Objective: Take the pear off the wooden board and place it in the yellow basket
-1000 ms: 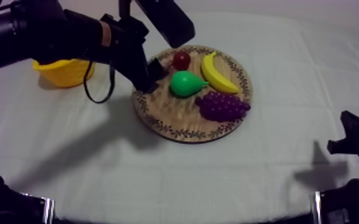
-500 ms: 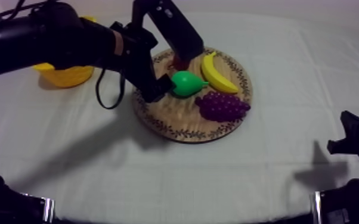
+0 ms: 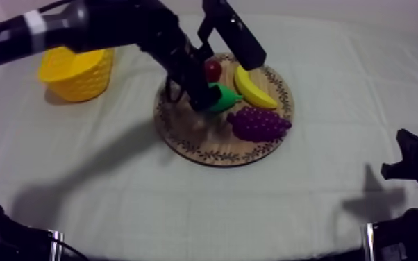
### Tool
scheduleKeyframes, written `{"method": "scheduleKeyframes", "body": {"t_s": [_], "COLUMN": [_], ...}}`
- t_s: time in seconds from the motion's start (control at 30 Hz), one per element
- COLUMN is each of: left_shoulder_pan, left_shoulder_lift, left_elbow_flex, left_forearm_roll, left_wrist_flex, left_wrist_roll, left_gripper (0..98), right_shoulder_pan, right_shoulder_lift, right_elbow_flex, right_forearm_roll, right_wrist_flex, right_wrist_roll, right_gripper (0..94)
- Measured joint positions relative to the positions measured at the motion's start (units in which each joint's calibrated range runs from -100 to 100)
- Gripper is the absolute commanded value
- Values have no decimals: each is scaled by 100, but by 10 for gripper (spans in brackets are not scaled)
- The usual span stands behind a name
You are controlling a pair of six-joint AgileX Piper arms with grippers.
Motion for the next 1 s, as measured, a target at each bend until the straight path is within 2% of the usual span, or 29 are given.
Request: {"method": "scheduleKeyframes", "body": {"t_s": [0.2,0.4,0.63,0.83,1.0], "left_shoulder_pan": [4,12,29,94,111], "left_shoulder_lift": [1033,1636,2130,2448,2478], "left_elbow_flex": [-1130,-1906,-2361,-2720,-2819], "left_forearm_roll": [30,11,-138,-282,-402], "left_wrist_flex": [925,1479,1833,2099,2168], "left_wrist_roll": [-106,-63,130,339,499], "left_gripper": [927,853,660,563,522], "right_shoulder_pan": [0,0,0,0,0], "right_shoulder_lift": [0,0,0,0,0], "right_elbow_flex": [0,0,0,0,0], "right_forearm_roll": [0,0,0,0,0], "right_wrist_flex": [0,3,3,3,3], "right_wrist_roll": [0,0,0,0,0], "right_gripper": [3,3,3,3,3]}}
